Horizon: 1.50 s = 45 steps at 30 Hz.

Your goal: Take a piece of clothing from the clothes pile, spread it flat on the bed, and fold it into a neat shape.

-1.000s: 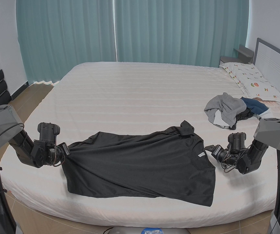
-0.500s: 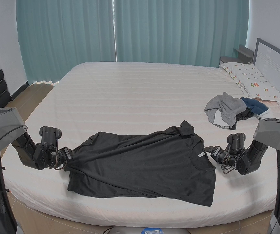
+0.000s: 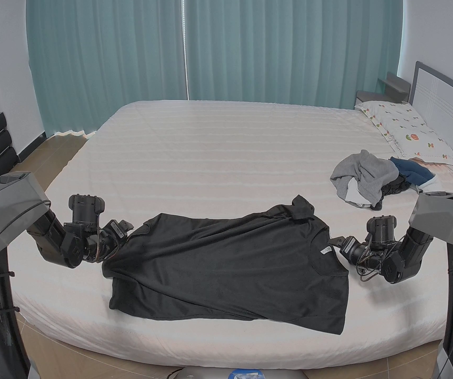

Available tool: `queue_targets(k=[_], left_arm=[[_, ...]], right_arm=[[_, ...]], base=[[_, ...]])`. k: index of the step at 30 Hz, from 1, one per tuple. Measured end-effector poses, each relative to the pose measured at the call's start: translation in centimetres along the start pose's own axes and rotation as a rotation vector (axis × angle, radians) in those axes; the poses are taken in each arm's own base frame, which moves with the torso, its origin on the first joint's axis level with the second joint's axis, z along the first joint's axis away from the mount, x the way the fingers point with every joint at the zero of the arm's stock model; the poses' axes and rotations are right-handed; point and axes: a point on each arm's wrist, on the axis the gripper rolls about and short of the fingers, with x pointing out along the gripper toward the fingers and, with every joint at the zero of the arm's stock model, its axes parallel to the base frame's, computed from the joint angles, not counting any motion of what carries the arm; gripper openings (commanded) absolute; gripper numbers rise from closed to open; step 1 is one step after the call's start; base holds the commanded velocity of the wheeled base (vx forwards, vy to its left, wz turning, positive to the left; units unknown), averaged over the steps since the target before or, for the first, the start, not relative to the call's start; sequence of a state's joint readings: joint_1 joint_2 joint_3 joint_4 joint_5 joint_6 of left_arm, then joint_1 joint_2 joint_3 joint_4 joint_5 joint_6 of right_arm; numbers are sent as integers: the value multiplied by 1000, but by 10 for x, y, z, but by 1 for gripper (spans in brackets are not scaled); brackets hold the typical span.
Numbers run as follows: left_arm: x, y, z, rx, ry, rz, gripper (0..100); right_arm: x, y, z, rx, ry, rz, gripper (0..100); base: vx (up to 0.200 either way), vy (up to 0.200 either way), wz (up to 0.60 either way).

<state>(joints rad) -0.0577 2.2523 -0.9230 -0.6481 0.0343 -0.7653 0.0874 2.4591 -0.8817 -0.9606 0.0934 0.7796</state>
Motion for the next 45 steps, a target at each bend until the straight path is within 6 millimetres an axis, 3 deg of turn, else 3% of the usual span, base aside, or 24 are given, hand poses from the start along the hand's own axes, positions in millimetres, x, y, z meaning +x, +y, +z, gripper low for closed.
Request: queue_targets(k=[7,16,23,29,30,38,45], left_arm=[[11,-42,6,-25,-27,-118,100],[33,-85,-5,19,16,-102,100],[71,-89,-20,34,23,-50,100],[89,-85,-27,30,26,-38,100],[91,-85,-25,22,16,-39,0],[106,-79,-6,-50,-47,-10,0],[111,-74,23,-115,-142,-17,0]], right_arm=[[3,3,-3,-10,-32,41,100],[6,0,-10,-20,-40,53,100],[7,-2,-13,-22,-36,51,100],[7,-2,-14,-23,-34,50,100],[7,-2,-14,-23,-33,49,100],[8,-2,-15,-22,-32,48,100],[8,-2,-15,-23,-32,48,100]], base=[[0,0,0],[0,0,0],[0,0,0],[0,0,0],[0,0,0],[0,0,0],[0,0,0]])
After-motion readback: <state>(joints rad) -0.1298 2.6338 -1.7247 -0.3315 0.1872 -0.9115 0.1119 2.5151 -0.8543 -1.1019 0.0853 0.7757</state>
